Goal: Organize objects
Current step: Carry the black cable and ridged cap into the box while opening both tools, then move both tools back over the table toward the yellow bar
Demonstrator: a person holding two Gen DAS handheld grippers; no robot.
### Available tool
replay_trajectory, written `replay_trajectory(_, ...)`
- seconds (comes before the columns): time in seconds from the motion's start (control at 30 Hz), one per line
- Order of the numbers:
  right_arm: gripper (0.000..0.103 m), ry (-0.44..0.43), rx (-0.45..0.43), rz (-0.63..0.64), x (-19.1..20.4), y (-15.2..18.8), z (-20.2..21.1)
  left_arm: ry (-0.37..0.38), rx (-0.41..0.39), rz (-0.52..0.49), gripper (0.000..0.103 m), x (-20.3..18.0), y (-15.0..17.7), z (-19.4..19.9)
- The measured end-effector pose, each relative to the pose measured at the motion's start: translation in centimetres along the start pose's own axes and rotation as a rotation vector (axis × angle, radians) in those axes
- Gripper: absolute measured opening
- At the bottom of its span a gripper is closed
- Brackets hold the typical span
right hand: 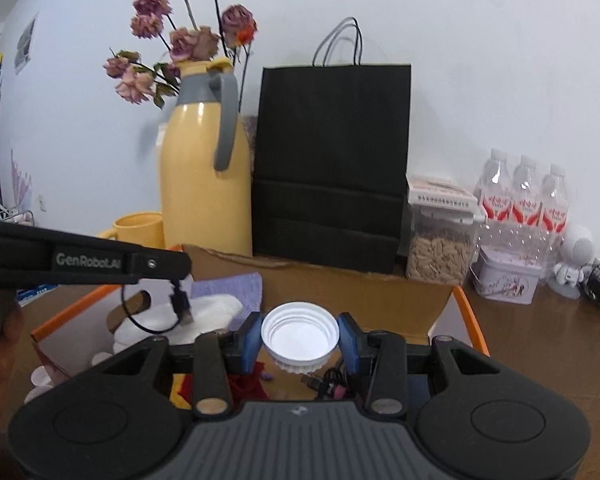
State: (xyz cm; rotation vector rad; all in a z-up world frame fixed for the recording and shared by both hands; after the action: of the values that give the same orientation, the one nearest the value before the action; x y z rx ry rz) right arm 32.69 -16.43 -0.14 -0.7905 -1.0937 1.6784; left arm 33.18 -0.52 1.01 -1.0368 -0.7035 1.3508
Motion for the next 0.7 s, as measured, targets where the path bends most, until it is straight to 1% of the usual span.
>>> replay_trajectory(0.03,0.049,0.002,0.006,-0.003,-0.1,0.1,-0.1,-0.008,-0.006,0.001,0.044,0.1,0.0,0.0)
replay_trajectory(0.07,0.056,0.008,0.008,-0.007,-0.3,0.2,-0.1,-0.016,-0.014,0.002,0.059,0.1,0.0,0.2)
replay_trajectory(0.1,0.07,0.02,0.007,-0.012,-0.4,0.2,-0.1,-0.027,-0.019,0.005,0.066,0.2,0.0,0.2)
replay_trajectory(0.13,0.084,0.032,0.006,-0.015,-0.5,0.2,0.0,-0.04,-0.025,0.01,0.085,0.2,0.0,0.4)
replay_trajectory(0.17,0.089,0.042,0.003,-0.017,-0.7,0.3,0.0,-0.052,-0.036,0.016,0.099,0.3,-0.1,0.5)
replay_trajectory(0.2,0.096,0.05,0.002,-0.019,-0.8,0.3,0.1,-0.061,-0.052,0.019,0.103,0.4,-0.1,0.7)
replay_trajectory(0.23,0.101,0.053,0.003,-0.024,-0.9,0.3,0.1,-0.064,-0.064,0.021,0.103,0.4,-0.2,0.9)
replay_trajectory(0.27,0.102,0.052,0.005,-0.031,-1.0,0.3,0.1,-0.071,-0.071,0.022,0.103,0.4,-0.2,1.0)
replay_trajectory(0.53,0.103,0.05,0.004,-0.033,-1.0,0.1,0.6,-0.089,-0.079,0.024,0.103,0.3,-0.6,1.7)
replay_trajectory(0.7,0.103,0.055,-0.022,-0.015,-0.5,-0.2,2.3,-0.103,-0.095,0.015,0.103,0.1,-0.4,3.6)
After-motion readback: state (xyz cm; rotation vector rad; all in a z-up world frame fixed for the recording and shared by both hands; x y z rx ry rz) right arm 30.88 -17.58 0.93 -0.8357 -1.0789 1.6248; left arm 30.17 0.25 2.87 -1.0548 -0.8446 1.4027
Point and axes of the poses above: each gripper's, at about its wrist camera, not at the fingertips, and z roughly against the way its jaws point, x to its left, y to its underside, the point moved 3 cm from there along -z, roughly the way its jaws point
